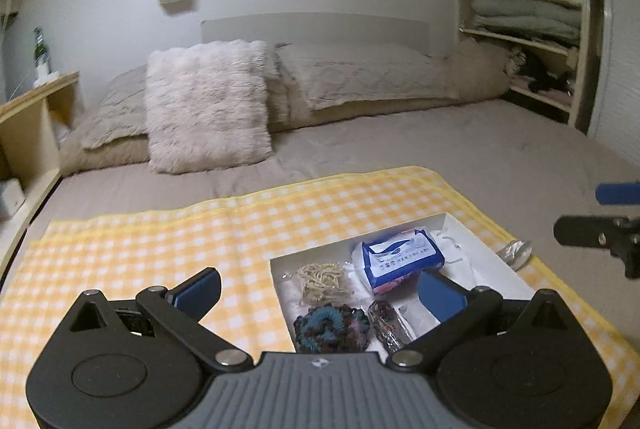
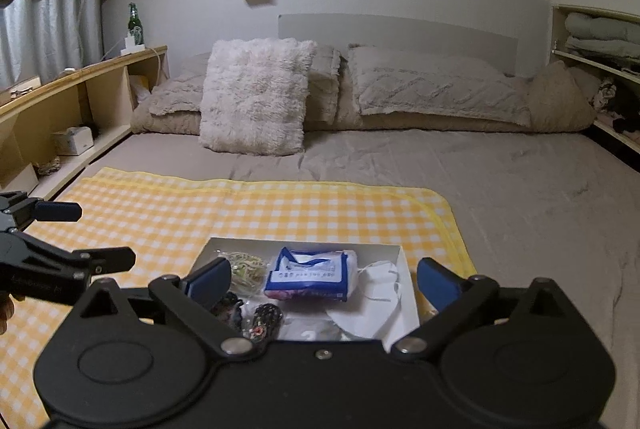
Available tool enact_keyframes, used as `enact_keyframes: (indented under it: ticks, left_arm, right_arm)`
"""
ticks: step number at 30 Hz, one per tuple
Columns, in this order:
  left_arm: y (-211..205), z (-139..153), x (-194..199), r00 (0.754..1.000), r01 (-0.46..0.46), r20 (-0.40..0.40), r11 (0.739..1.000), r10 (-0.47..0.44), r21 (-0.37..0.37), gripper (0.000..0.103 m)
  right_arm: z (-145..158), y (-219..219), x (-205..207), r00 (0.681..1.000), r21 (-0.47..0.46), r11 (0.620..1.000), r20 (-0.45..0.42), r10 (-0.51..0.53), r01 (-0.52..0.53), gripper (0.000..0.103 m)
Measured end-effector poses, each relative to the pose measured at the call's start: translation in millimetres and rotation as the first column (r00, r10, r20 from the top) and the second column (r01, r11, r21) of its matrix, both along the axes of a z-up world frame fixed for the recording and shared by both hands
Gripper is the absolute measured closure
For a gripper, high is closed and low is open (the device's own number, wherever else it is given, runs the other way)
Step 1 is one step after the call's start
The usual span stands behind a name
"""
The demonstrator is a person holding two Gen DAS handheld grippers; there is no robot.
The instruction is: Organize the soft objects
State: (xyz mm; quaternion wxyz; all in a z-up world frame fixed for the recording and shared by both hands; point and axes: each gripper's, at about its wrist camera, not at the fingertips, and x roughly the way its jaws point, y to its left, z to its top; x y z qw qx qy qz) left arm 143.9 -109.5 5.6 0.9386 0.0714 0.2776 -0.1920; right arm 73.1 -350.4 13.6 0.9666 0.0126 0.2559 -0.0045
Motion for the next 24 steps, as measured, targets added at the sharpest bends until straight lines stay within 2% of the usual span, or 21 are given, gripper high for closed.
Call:
enact_keyframes:
  ticks: [7,16,24]
  left_arm:
    - [20.6,1.4,-27.1,0.995,-0.097,-0.014,0.994,0.096,-0.041,0.0]
    - [30.9,-1.2,-61.6,0.993,-0.116,-0.011,0.991,0.115,-0.065,0.0]
    - [34.4,-10.7,-85.3,0.99,-0.138,-0.007,0.99,0.138,-0.035,0.0]
  right_arm:
    - [-3.0,10.6,-22.9,1.0,0.013,1.0,0.028,0.0,-0.001,0.001]
    - [-12.5,21.6,-44.4,0.999,0.005,1.0,0.034,-0.023,0.022,0.0]
    - [-24.9,35.3,-64.5,0.999,-0.024,0.999,0.022,-0.041,0.041,0.0]
